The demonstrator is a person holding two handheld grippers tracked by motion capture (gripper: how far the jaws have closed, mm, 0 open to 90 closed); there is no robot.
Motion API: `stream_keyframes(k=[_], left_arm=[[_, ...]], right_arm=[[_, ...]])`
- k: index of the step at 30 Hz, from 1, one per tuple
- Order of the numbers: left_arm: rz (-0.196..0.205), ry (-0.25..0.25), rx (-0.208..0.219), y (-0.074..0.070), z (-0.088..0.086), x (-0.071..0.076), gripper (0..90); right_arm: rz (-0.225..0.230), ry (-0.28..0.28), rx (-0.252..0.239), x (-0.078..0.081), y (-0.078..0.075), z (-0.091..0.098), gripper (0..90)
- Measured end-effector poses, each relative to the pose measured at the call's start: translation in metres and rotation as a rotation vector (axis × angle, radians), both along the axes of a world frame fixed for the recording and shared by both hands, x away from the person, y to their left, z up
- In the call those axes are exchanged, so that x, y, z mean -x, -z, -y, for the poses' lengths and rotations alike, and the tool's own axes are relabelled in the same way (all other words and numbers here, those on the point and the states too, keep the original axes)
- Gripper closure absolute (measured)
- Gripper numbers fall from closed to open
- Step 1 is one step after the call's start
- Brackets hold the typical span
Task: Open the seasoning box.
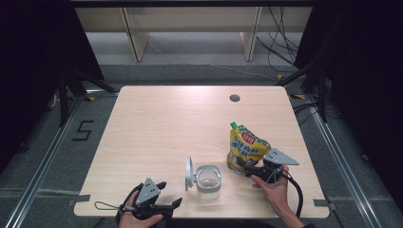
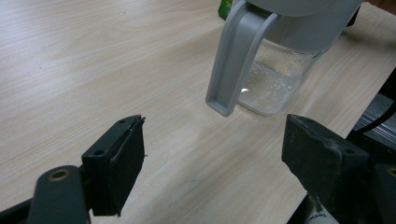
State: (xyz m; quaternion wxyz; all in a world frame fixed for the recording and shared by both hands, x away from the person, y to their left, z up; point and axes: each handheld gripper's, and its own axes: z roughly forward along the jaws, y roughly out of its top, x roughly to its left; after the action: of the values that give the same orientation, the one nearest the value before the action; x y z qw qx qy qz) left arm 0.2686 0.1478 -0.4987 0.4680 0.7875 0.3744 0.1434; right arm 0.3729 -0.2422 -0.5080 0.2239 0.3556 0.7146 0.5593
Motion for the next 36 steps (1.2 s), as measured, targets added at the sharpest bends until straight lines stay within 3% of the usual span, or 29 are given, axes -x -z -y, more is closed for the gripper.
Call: stream_keyframes(k=[1,2,3,5,7,8,10,11,12,17,20,21,22,27,28,30,34,36], left_arm=[[0.000,0.000,0.000,0.000,0.000,0.000,20.7],[0.001,0.003,-0.001,0.000,0.000,0.000,20.7],[0.006,0.007,-0.006,0.000,0.000,0.000,20.7],[0.000,0.000,-0.001,0.000,0.000,0.000,20.7],[0.000,0.000,0.000,0.000,0.000,0.000,20.7],[0.000,0.000,0.000,0.000,0.000,0.000,20.7],[0.000,0.000,0.000,0.000,0.000,0.000,20.7],[0.000,0.000,-0.001,0.000,0.000,0.000,20.7],[0.000,0.000,-0.001,0.000,0.000,0.000,20.7],[0.000,0.000,0.000,0.000,0.000,0.000,20.7],[0.000,0.000,0.000,0.000,0.000,0.000,20.7],[0.000,0.000,-0.001,0.000,0.000,0.000,20.7],[0.000,0.000,-0.001,0.000,0.000,0.000,20.7],[-0.001,0.002,-0.002,0.000,0.000,0.000,20.7],[0.000,0.002,-0.002,0.000,0.000,0.000,20.7],[-0.001,0.001,-0.001,0.000,0.000,0.000,20.7],[-0.001,0.002,-0.003,0.000,-0.001,0.000,20.7],[-0.002,-0.002,0.008,0.000,0.000,0.000,20.7]], right_arm=[[-0.019,0.012,-0.002,0.001,0.000,-0.001,26.5],[0.026,-0.015,0.000,-0.003,0.001,0.000,26.5],[0.039,-0.014,0.010,-0.005,0.001,0.001,26.5],[0.015,-0.014,-0.017,-0.005,0.003,0.000,26.5],[0.019,-0.018,-0.008,-0.006,0.003,0.000,26.4],[-0.022,-0.008,-0.019,-0.004,0.003,-0.002,26.4],[-0.049,-0.002,-0.038,-0.002,0.003,-0.004,26.0],[-0.015,0.006,-0.037,-0.004,0.004,-0.004,26.0],[-0.039,-0.006,-0.049,-0.004,0.004,-0.004,26.0],[-0.045,-0.007,-0.064,-0.006,0.006,-0.006,25.6],[-0.041,-0.008,-0.064,-0.007,0.006,-0.006,25.9],[-0.016,-0.013,-0.049,-0.009,0.007,-0.005,26.3],[-0.038,-0.002,-0.068,-0.009,0.007,-0.006,26.2],[-0.020,-0.014,-0.069,-0.011,0.008,-0.006,26.6],[-0.052,-0.008,-0.095,-0.009,0.008,-0.008,26.9],[-0.028,-0.014,-0.078,-0.012,0.009,-0.007,28.0],[-0.045,-0.011,-0.095,-0.011,0.008,-0.007,31.6],[-0.031,-0.018,-0.085,-0.012,0.008,-0.007,33.4]])
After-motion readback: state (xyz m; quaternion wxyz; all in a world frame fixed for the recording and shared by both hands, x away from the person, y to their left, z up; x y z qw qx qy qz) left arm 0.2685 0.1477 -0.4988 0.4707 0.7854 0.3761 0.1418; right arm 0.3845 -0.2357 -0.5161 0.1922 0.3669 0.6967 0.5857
